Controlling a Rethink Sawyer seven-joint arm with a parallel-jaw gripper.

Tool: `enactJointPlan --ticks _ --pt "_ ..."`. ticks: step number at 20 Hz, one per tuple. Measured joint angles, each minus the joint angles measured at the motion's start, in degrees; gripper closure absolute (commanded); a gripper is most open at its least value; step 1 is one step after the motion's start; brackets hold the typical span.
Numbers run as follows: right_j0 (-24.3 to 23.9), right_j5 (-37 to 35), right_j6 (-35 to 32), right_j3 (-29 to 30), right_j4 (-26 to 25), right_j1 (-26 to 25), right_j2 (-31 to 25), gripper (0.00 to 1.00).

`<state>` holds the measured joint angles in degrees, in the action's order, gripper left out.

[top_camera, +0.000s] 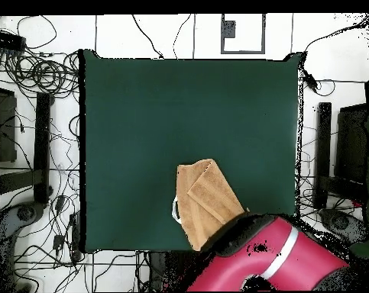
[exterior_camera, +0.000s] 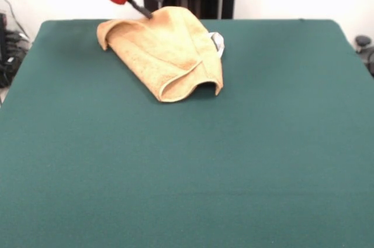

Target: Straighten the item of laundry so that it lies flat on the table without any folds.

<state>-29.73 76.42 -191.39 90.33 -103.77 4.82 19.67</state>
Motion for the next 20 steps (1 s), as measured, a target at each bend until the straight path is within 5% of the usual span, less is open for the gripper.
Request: enactJointPlan --ticks 7,10,20 --pt "-4.73 -5.25 5.43 0.37 13.05 1.4 -0.09 0.0" --pt "-7.51 -5.54 15.15 1.26 21.48 3.05 -0.09 0.0" --pt "-8.29 -5.6 35.37 2.59 30.92 6.78 0.23 0.0"
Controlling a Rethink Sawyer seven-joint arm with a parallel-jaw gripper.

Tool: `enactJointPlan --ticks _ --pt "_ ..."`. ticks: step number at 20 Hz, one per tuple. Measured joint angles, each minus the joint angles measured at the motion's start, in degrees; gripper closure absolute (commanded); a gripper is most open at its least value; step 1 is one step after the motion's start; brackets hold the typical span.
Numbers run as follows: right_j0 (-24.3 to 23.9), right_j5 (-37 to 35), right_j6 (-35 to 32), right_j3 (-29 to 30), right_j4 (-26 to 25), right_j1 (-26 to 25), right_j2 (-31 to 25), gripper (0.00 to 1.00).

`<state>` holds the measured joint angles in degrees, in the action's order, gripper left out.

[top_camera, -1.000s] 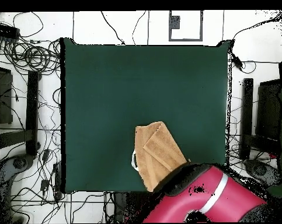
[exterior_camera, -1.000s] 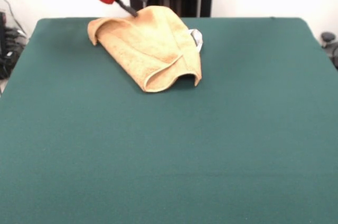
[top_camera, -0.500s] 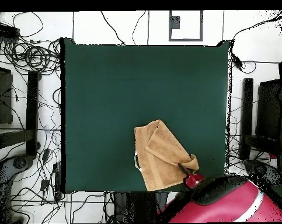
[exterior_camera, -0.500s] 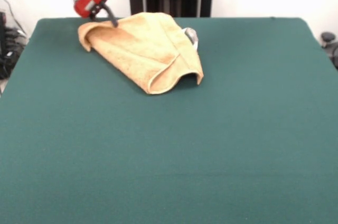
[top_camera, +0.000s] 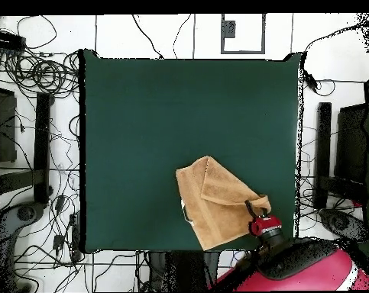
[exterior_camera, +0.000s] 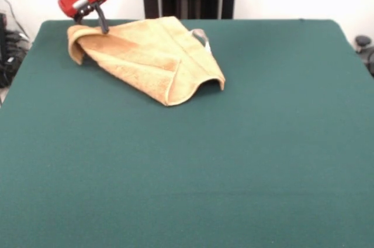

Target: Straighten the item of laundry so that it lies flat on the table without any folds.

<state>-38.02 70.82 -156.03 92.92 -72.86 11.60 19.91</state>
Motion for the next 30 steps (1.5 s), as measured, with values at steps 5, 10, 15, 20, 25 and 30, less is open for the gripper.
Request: enactJointPlan --ticks 5,10,15,20,25,30 --pt "-0.14 -0.01 2.45 0.73 1.79 1.37 0.06 0.0" --pt "-0.44 0.47 2.47 1.59 3.86 2.8 0.08 0.0" --pt "-0.63 3.38 3.51 1.95 5.86 4.38 0.13 0.0" --pt "-1.4 7.14 6.91 1.99 8.18 5.08 0.14 0.0" --pt "-2.55 8.65 8.29 2.12 9.46 5.06 0.22 1.0" --pt "-3.39 8.76 8.29 2.46 9.77 5.03 0.25 1.0"
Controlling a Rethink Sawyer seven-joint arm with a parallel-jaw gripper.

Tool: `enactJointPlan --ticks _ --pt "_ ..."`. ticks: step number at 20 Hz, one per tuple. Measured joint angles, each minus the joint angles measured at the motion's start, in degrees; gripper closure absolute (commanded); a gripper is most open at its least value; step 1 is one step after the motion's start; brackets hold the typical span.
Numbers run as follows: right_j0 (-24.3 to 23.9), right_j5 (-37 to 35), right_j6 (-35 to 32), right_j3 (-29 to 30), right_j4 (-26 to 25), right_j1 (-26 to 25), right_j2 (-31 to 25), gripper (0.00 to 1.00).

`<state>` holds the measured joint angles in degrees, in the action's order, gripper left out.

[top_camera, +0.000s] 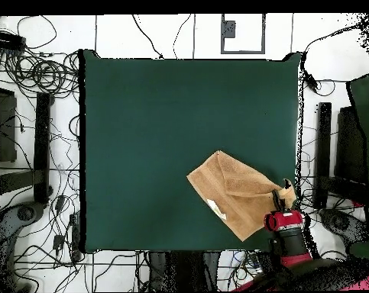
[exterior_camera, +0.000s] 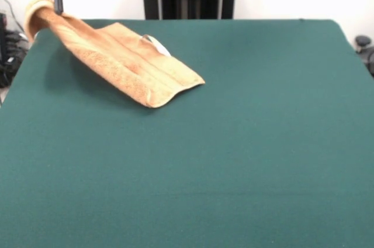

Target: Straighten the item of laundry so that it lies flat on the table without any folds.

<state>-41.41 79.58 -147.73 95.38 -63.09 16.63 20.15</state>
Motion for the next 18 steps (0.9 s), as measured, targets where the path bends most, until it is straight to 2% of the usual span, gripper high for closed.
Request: enactJointPlan --ticks 10,14,15,16,18 --pt "-0.21 0.11 0.0 0.47 -0.19 -0.35 0.21 1.0" --pt "3.08 -4.35 -1.82 0.06 -6.73 -0.7 1.48 1.0" --pt "4.72 -6.22 -3.26 -0.04 -9.65 -0.71 2.02 1.0" --pt "8.9 -10.35 -8.03 -0.08 -16.16 -0.7 3.38 1.0" --pt "12.39 -13.09 -13.56 -0.09 -21.17 -0.71 4.56 1.0"
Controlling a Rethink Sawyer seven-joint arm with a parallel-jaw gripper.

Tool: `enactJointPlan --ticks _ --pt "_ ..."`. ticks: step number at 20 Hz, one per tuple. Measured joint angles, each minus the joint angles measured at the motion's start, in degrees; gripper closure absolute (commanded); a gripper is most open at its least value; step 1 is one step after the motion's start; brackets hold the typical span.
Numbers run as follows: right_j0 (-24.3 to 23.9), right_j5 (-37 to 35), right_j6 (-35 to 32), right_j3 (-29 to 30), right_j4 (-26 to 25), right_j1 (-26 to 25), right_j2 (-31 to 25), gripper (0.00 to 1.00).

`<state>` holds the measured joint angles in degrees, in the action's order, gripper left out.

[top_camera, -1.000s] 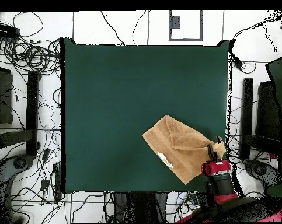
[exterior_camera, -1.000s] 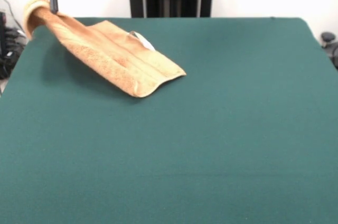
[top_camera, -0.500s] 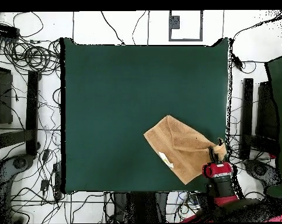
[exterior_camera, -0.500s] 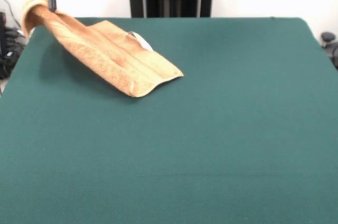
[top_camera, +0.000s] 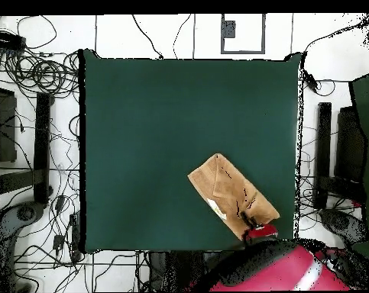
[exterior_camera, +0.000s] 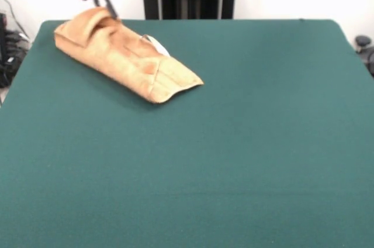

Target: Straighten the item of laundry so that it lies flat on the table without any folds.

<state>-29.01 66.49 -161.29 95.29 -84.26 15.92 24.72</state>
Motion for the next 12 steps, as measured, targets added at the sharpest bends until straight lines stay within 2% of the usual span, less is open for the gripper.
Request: enactJointPlan --ticks 3,4,5,6,8,10,12 --pt "3.64 -1.88 -8.46 -0.02 -5.05 0.0 1.23 1.0" --pt "5.38 -2.31 -14.37 -0.02 -7.47 -0.06 1.94 1.0" --pt "5.98 -2.3 -16.96 -0.02 -8.29 -0.09 2.22 1.0" --pt "7.23 -2.3 -24.63 -0.02 -10.02 -0.32 3.16 1.0" --pt "7.82 -2.3 -30.32 -0.03 -10.86 -0.74 4.06 1.0" --pt "9.1 -2.3 -40.06 -0.05 -12.34 -2.17 6.26 1.0" --pt "9.66 -2.31 -43.36 -0.08 -13.12 -2.82 7.23 1.0"
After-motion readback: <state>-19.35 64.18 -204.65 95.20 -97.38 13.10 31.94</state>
